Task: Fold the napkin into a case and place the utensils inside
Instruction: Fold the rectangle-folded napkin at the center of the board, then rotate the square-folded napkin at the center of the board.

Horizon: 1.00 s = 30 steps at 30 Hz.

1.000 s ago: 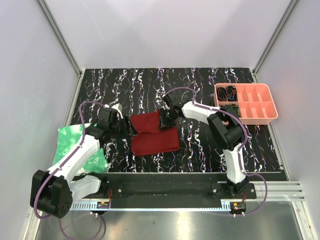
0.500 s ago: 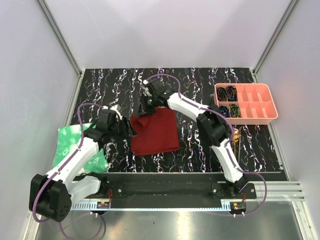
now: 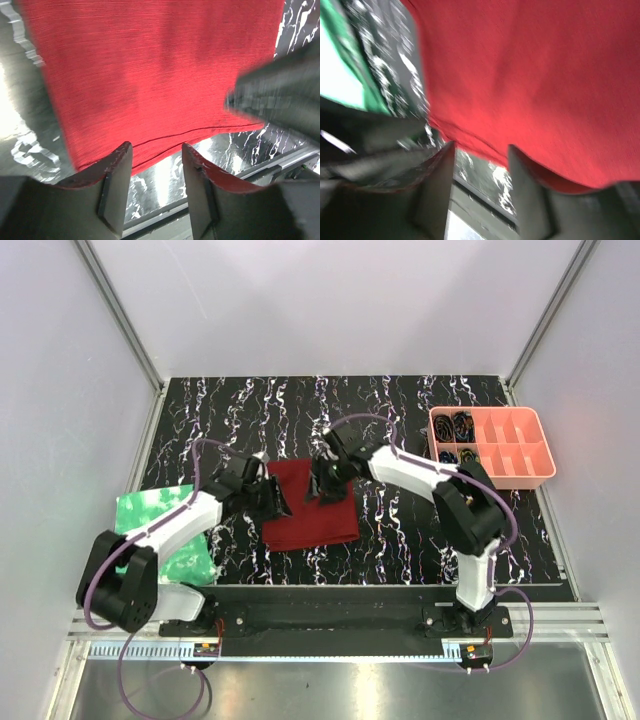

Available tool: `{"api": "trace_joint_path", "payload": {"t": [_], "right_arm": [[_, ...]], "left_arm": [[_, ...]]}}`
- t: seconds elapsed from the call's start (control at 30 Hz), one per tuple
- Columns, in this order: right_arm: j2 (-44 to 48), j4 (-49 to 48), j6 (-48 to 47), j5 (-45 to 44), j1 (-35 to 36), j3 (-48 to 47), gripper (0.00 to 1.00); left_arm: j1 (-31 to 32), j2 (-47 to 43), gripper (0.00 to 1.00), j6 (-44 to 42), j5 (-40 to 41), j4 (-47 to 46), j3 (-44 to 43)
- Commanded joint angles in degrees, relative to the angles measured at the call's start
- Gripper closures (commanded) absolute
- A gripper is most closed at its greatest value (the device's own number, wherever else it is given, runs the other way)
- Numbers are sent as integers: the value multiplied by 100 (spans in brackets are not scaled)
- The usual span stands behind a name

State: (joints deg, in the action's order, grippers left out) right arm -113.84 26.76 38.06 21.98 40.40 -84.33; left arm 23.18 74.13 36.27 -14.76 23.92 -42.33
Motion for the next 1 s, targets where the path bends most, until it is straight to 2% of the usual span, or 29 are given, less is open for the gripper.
{"api": "trace_joint_path", "payload": {"t": [0.0,0.1,0.2,0.37,0.43,0.53,0.57,0.63,0.67,0.77,0.8,0.87,0.9,0.97], "right_arm": [[871,-460,236,-264,47,1284,54],[1127,-812,131,-326,12,1883,61],[1092,-857,-70,-299,-137,2166,68],[1057,-682,-518,-790,-647,2369,70],[856,-357,-1086,-1089,-953,2124,70],[322,117,-2046,-2168,-1113,1335,70],[145,310,-2223,-2876,-1140,645,71],[-259,890,-2488,-3111,-1131,-88,71],[-331,1092,-2505,-2912,-1122,-736,70],[-87,1384,-2155,-2341,-1113,-1146,62],[210,1384,-1876,-2243,-1113,-1120,56],[519,1376,-1593,-2224,-1113,-789,52],[860,1358,-1322,-2215,-1113,-604,41],[1196,1175,-1127,-2215,-1113,88,33]], "left_arm": [[283,453,55,169,114,-598,-364],[301,769,58,240,176,-775,-347],[328,718,60,336,176,-941,-198],[336,138,56,363,149,-723,-109],[328,-108,55,311,62,-495,-135],[328,-337,51,249,-61,-292,-214],[328,-346,50,240,-88,-266,-241],[328,-216,50,223,-193,-274,-416],[328,-84,50,214,-254,-265,-504],[363,557,50,74,-378,-265,-1100],[380,724,51,56,-343,-291,-1215],[398,1278,52,20,-238,-335,-1522],[398,1445,53,46,-185,-353,-1611],[433,1787,54,108,-27,-528,-1726]]}}
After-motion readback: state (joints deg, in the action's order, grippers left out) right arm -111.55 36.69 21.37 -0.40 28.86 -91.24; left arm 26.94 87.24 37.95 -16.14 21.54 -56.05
